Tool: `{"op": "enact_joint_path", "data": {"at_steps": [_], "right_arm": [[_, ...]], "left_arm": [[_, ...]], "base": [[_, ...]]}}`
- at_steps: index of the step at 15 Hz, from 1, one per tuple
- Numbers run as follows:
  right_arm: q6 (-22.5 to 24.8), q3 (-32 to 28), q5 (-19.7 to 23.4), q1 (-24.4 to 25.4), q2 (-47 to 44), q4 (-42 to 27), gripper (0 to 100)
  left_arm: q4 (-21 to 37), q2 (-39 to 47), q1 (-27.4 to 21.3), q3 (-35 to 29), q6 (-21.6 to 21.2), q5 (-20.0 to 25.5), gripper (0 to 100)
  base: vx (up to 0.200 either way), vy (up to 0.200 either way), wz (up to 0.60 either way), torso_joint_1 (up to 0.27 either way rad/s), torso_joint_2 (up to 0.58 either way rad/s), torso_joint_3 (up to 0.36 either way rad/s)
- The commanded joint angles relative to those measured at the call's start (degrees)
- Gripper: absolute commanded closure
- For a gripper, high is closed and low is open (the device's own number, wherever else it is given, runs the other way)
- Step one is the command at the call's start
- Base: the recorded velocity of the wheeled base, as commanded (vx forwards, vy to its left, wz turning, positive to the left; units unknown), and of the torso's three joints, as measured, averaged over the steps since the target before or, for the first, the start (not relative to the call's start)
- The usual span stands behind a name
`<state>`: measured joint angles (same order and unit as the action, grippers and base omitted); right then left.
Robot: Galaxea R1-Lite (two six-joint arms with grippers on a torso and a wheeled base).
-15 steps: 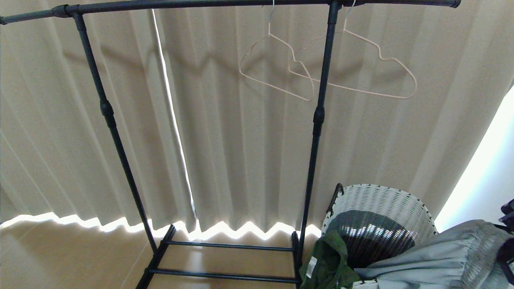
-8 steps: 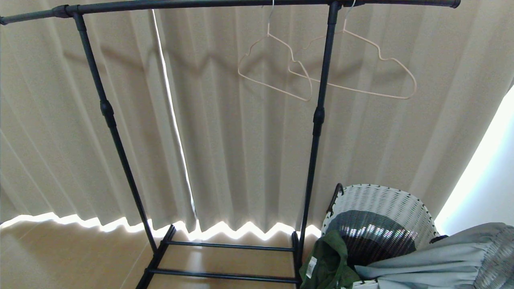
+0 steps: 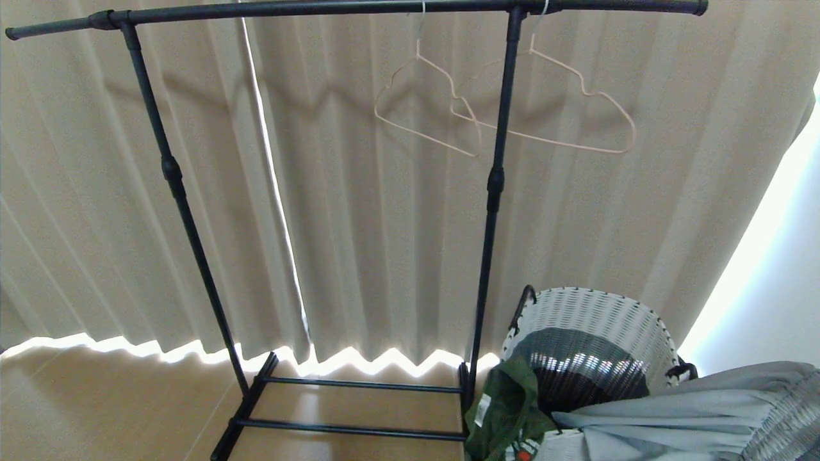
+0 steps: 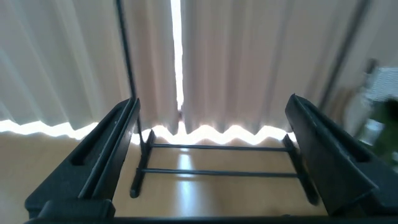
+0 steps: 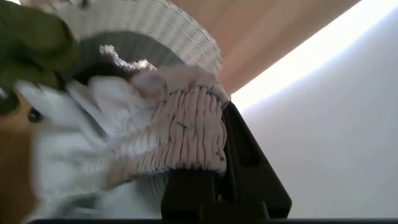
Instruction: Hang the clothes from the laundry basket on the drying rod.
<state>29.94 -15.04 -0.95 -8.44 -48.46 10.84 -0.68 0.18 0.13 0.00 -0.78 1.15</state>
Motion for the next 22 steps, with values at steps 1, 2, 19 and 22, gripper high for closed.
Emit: {"op": "enact_joint_path", "data": {"at_steps": [1,2,19,22], "right_arm": [[0.03,0.10,-0.02,0.00,0.47,-0.11,100],[0.03,0.28,-0.02,0.00,0.47,-0.11,100],[0.03,1.33,-0.02,0.00,1.08,0.41,100],[0.03,1.33,0.07,0.00,1.08,0.32,100]], "left_arm": [[-0.02,0.08,0.04,0.00,-0.01,0.00,0],[-0.02,0.08,0.04,0.00,-0.01,0.00,0],[-0.02,-0.01,-0.05,0.00,0.08,0.00,0],[-0.02,-0.01,-0.05,0.00,0.08,0.00,0]], "base": [[-0.200,-0.200,0.00,-0.012,0.00,0.007],[-0.200,-0.200,0.00,0.007,0.01,0.007],[-0.012,0.071,0.00,0.002,0.00,0.002],[0.000,0.200,0.00,0.010,0.00,-0.001]]}}
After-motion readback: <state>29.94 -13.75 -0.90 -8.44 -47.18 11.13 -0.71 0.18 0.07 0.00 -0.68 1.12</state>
